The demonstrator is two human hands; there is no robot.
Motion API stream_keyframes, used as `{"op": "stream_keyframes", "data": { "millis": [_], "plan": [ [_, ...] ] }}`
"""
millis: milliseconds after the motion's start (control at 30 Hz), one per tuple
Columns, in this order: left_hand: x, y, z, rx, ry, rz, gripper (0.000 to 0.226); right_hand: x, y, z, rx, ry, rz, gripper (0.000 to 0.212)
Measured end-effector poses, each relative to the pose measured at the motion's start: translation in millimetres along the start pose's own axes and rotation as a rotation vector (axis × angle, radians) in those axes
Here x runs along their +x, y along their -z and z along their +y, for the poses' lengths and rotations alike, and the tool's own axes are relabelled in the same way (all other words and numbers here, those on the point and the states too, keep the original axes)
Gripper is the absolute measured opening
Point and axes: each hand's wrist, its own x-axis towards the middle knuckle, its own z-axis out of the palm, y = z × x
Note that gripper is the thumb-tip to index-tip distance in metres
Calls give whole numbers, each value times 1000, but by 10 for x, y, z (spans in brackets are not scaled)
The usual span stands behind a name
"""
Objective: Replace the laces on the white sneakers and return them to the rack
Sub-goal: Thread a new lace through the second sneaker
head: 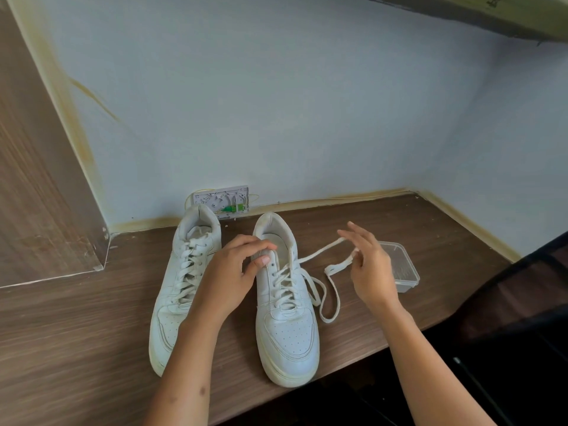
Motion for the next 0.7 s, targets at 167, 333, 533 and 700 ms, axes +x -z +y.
{"op": "stream_keyframes", "data": {
  "millis": [167,333,533,700],
  "plan": [
    [-7,10,4,-12,-16,-8,22,-29,55,-96,-207,-40,-73,57],
    [-5,10,16,-10,-14,-4,23,-82,72,-254,-104,-131,-468,10],
    [-18,20,15,-34,-7,-11,25,-149,167,-459,68,-320,-725,23],
    [-47,33,137,-111,-16,95,21,-153,417,-808,748,-309,-642,16]
  ]
}}
